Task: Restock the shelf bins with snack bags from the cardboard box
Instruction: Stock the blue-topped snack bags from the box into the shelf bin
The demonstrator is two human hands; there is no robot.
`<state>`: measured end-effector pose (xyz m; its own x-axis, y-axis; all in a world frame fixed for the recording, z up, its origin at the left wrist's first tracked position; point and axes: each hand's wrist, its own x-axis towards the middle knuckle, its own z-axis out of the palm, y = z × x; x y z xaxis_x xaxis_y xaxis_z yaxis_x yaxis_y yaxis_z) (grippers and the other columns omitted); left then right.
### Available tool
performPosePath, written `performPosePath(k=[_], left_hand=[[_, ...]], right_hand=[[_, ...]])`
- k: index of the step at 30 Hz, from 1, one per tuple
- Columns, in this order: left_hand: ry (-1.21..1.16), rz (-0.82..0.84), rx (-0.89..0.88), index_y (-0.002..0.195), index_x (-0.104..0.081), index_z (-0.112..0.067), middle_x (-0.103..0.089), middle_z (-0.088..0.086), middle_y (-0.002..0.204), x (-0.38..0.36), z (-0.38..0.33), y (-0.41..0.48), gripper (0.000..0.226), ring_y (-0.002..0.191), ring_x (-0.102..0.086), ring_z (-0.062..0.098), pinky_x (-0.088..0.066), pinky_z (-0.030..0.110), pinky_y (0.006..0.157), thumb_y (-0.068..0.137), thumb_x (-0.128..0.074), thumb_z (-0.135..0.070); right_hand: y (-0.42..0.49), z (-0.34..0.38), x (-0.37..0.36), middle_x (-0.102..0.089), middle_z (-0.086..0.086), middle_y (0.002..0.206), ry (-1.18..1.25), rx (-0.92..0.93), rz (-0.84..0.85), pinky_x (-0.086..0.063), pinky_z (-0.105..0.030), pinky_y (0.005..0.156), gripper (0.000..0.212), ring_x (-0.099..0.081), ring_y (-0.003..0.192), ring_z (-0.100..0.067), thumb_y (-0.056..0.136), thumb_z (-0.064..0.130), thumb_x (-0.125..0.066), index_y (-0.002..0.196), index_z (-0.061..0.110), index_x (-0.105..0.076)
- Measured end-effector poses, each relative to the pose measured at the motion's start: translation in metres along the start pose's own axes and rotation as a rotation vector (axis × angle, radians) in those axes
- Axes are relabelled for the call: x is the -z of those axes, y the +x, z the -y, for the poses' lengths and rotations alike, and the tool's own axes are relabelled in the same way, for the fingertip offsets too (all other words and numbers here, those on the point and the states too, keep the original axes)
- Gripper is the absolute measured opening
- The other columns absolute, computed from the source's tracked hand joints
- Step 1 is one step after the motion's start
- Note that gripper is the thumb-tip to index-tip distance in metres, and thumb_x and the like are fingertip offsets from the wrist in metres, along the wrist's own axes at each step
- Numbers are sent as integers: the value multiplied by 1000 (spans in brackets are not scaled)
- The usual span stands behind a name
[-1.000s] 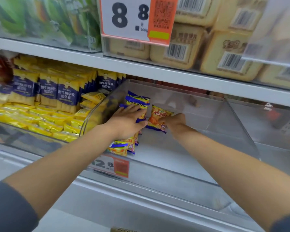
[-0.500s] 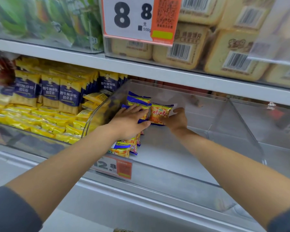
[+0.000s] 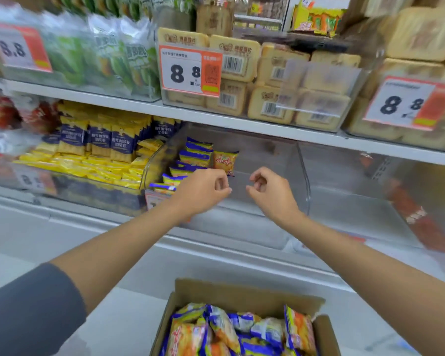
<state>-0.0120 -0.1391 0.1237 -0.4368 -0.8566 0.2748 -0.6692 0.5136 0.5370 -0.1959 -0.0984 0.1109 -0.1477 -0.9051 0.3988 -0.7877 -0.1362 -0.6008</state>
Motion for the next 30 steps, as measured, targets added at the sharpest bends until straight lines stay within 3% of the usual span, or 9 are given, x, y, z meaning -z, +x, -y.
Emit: performPosePath(k=[4, 7, 11, 13, 17, 19, 22, 26, 30], left_hand=[[-15, 142, 33, 75, -60, -24, -55, -12, 62, -18, -14, -63, 15, 63, -56, 10, -46, 31, 59, 85, -67, -32], [-37, 335, 118, 78, -64, -20, -53, -12, 65, -43, 1, -103, 13, 60, -51, 6, -37, 24, 54, 87, -66, -29], [-154, 404, 241, 85, -70, -13, -63, -8, 76, -73, 30, -140, 12, 73, -57, 10, -42, 16, 62, 88, -67, -24], [-232, 379, 336, 82, -69, -14, -68, -1, 86, -85, 44, -151, 9, 78, -60, 12, -45, 16, 66, 89, -66, -19], [-237, 402, 409, 82, -65, -19, -66, -3, 91, -102, 55, -153, 11, 82, -60, 13, -49, 27, 77, 93, -61, -17], [-245, 437, 395, 88, -66, -17, -62, -8, 87, -106, 53, -151, 9, 79, -57, 9, -46, 26, 76, 94, -60, -19], [-232, 452, 388, 100, -66, -13, -60, -9, 87, -107, 52, -152, 12, 83, -57, 10, -43, 24, 70, 95, -59, -21], [-258, 419, 452, 106, -62, -11, -58, 0, 94, -106, 51, -155, 13, 88, -56, 16, -46, 28, 78, 97, -54, -15], [-361, 363, 574, 103, -57, -13, -55, 4, 94, -103, 50, -159, 10, 76, -56, 15, -47, 23, 65, 97, -51, -7]], right_hand=[[-83, -2, 22, -55, 12, 74, -217, 148, 190, -44, -33, 65, 9, -49, 68, -12, 85, 21, -61, 87, 26, -55], [-143, -27, 12, -56, 13, 75, -205, 8, 400, -43, -29, 67, 7, -51, 70, -9, 85, 21, -61, 91, 23, -62], [-195, -64, -22, -58, 12, 81, -91, -182, 575, -51, -32, 79, 13, -57, 80, -11, 90, 21, -62, 102, 18, -64], [-205, -73, -46, -62, 6, 90, -37, -240, 591, -51, -33, 85, 19, -59, 87, -12, 90, 19, -63, 109, 14, -65], [-205, -74, -95, -57, -6, 133, -91, -242, 721, -44, -34, 103, 48, -54, 121, -22, 92, 29, -63, 135, 11, -52], [-203, -76, -113, -59, -8, 130, -180, -195, 776, -47, -39, 98, 47, -55, 118, -26, 91, 36, -62, 131, 12, -54], [-206, -85, -123, -68, -5, 103, -249, -149, 781, -52, -36, 80, 25, -62, 94, -24, 92, 34, -62, 106, 14, -64], [-200, -88, -112, -69, 2, 92, 5, -312, 563, -50, -24, 77, 12, -63, 85, -13, 94, 14, -59, 98, 12, -70], [-193, -87, -96, -67, -4, 106, 77, -393, 630, -51, -28, 86, 32, -63, 97, -17, 91, 18, -65, 122, 8, -62]])
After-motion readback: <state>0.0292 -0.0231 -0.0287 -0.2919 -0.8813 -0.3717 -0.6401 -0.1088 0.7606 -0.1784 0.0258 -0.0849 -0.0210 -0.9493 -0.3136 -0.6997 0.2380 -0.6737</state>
